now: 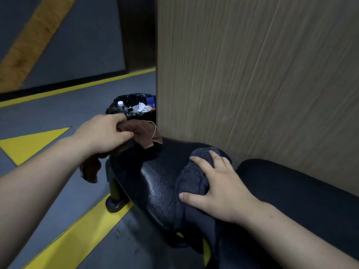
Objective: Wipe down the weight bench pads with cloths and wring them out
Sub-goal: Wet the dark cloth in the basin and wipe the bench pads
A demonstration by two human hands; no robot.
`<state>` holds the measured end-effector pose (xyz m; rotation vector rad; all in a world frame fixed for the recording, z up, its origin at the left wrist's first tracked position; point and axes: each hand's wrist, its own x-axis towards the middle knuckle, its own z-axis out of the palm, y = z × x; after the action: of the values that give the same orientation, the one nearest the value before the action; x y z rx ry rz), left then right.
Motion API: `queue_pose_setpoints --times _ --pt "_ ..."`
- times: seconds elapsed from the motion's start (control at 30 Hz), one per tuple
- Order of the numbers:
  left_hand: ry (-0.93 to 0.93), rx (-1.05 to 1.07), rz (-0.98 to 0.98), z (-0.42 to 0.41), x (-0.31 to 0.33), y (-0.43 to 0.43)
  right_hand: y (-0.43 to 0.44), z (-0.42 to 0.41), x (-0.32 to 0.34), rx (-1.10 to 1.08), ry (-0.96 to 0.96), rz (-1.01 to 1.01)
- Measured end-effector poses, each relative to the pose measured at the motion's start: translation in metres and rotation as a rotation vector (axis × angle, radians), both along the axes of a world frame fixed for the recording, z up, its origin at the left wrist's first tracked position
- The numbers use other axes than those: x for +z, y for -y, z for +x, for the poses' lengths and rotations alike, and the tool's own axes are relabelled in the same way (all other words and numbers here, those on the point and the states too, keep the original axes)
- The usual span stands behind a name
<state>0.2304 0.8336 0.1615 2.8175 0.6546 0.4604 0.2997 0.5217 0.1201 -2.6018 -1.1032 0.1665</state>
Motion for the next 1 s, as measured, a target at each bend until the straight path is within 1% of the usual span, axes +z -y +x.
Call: queue_pose_setpoints --times 0.07,0.17,0.43,0.6,0.7,0.8,1.0 --pt "0.008 0.013 -0.014 -0.005 0.004 -0.005 -0.031 -0.005 0.002 0.006 0.044 -0.048" --pt "-0.007 0.044 -0.016 -0.010 0.007 -0.011 -0.079 -0.010 0.005 0.012 0.039 -0.085" --pt "0.020 0.184 0.036 -0.019 0.015 -0.041 -0.200 -0.014 -0.003 0.006 0.091 -0.082" --pt "0.027 0.249 0.055 -0.020 0.018 -0.060 -0.246 -0.009 -0.008 -0.015 0.099 -0.084" --pt "0.031 0.270 0.070 -0.015 0.014 -0.061 -0.251 -0.005 -0.009 0.010 0.103 -0.098" --pt "0.044 0.275 0.046 -0.007 0.013 -0.057 -0.235 0.002 -0.003 0.058 0.112 -0.110" --pt "0.029 0.214 0.008 0.012 0.006 -0.041 -0.154 0.006 0.005 0.097 0.096 -0.111"
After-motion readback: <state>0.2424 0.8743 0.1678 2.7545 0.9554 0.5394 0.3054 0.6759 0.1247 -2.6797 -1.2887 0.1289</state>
